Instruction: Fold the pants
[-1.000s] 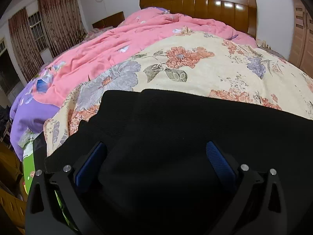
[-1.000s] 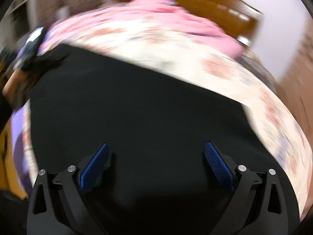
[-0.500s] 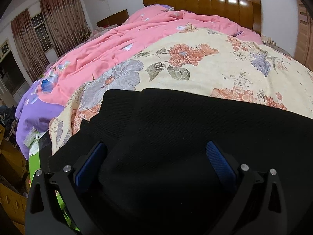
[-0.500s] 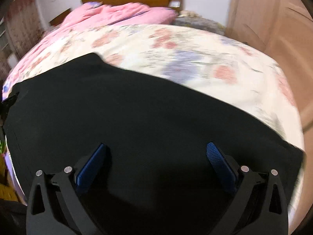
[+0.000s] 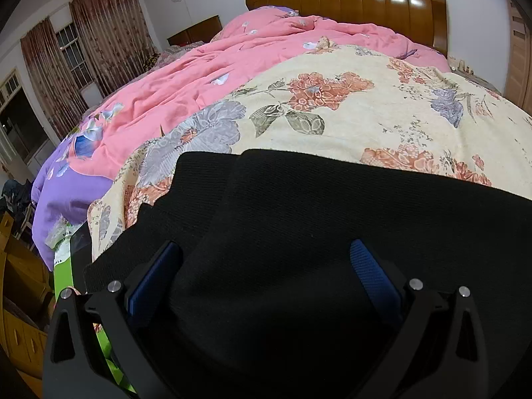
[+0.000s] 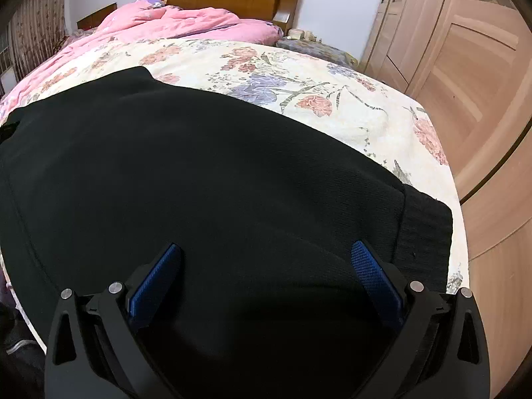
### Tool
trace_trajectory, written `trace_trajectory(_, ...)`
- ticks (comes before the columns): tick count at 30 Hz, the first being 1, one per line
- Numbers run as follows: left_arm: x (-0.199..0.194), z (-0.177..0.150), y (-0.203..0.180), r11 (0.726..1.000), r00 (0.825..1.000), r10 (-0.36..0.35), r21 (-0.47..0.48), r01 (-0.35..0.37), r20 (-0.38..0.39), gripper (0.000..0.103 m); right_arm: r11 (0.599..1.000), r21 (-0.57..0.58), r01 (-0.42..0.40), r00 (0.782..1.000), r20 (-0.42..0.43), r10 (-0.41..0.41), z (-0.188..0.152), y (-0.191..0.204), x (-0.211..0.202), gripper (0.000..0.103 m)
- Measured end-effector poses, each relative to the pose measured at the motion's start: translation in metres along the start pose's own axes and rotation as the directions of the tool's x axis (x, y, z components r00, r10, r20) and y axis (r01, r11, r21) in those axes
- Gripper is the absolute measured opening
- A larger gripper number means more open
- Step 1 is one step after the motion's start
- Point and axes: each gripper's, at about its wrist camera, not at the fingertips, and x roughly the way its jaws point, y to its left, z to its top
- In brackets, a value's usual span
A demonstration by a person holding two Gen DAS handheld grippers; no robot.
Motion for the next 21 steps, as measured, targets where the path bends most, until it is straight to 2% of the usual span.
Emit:
trace_trajectory(9, -0.002, -0.003, 0.003, 1.0, 0.999, -0.016, -0.01, 0.016, 0.034, 0.102, 0.999, 0.022, 0.044, 0.998, -0.038, -0.043, 0.003, 0.007, -0.002, 0.099)
trace_trajectory(11, -0.003, -0.003, 0.004, 1.0, 0.999, -0.023, -0.01, 0.023, 0.037, 0.102, 0.996, 0.028, 0.079, 0.995, -0.064, -0.077, 0.007, 0.012, -0.004, 0.098)
trace_trajectory(12, -0.003, -0.004, 0.004, 1.0, 0.999, -0.025, -0.01, 0.026, 0.038, 0.102, 0.992, 0.032, 0.123, 0.989, -0.085, -0.12, 0.012, 0.018, -0.006, 0.098)
trace_trajectory(14, -0.004, -0.003, 0.006, 0.999, 0.999, -0.034, -0.01, 0.034, 0.041, 0.102, 0.984, 0.048, 0.173, 0.982, -0.08, -0.169, 0.024, 0.032, -0.012, 0.098)
trace_trajectory(17, -0.008, -0.002, 0.01, 0.998, 0.997, -0.061, -0.018, 0.062, 0.04, 0.102, 0.999, 0.04, 0.027, 1.0, 0.001, -0.027, 0.057, 0.087, -0.021, 0.098)
trace_trajectory(19, -0.018, -0.001, 0.018, 0.995, 0.996, -0.085, -0.043, 0.087, 0.04, 0.101, 0.992, -0.092, -0.081, 0.996, 0.024, 0.084, 0.082, 0.152, -0.015, 0.098)
trace_trajectory(21, -0.042, -0.004, 0.033, 0.991, 0.99, -0.101, -0.082, 0.109, 0.096, 0.101, 0.951, -0.263, -0.163, 0.985, 0.018, 0.174, 0.104, 0.227, -0.006, 0.098)
